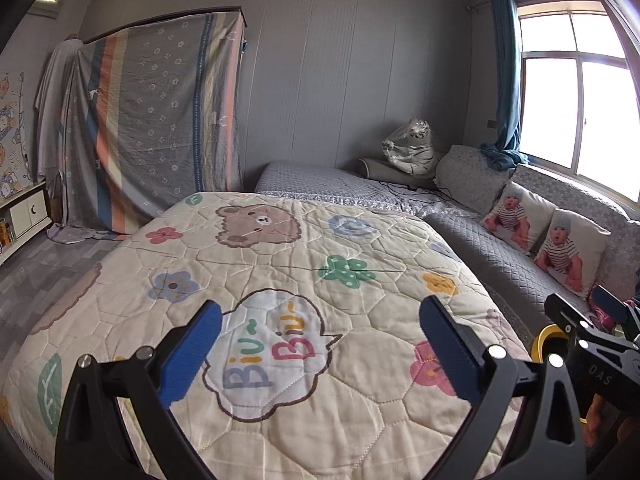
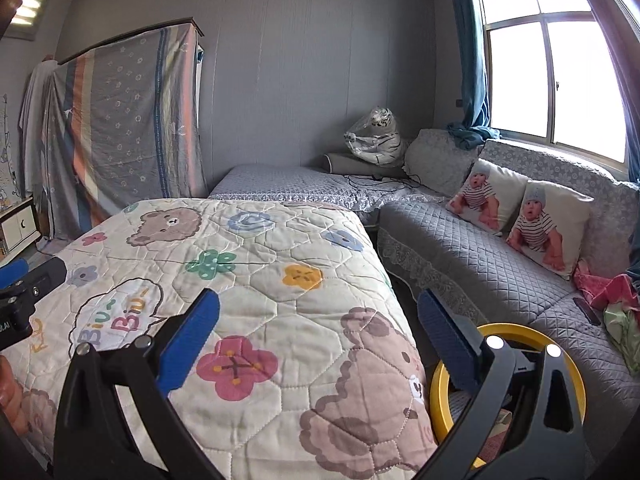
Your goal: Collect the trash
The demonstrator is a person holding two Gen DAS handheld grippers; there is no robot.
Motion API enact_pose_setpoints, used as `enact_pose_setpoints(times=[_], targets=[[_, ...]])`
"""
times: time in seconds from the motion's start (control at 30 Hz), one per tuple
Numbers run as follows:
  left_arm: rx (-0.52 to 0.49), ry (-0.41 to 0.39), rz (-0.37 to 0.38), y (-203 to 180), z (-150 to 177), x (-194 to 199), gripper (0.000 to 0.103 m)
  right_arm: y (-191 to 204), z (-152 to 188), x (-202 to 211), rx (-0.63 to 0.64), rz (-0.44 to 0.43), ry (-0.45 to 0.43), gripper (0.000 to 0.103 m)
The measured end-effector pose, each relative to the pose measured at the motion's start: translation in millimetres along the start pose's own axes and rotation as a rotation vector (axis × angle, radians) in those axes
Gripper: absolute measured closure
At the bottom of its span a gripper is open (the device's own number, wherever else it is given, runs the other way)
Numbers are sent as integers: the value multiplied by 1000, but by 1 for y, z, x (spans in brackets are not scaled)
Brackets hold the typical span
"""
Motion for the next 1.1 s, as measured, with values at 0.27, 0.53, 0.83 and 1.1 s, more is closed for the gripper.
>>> enact_pose_setpoints(times=[0.27,0.53,0.83,1.1], targets=[[10,7,-7,6,1,3,8,4,7,-2,-22,-13,31,8],[23,7,1,5,2,4,8,7,11,-3,-16,-14,31,8],[22,3,0,5,2,4,8,3,12,-7,-25,-21,48,8],[13,7,-3,4,0,2,8,3,12,-10,-25,-21,59,8]])
Point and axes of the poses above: each gripper's, at about its wrist camera, not at the fingertips, and x roughly against the way its jaws point, y to its left, z to its underside, the point moved 1 cm from there along -x, roughly the way its jaws point, and after that the axes turned 10 degrees about -z, right-handed, at the moved point
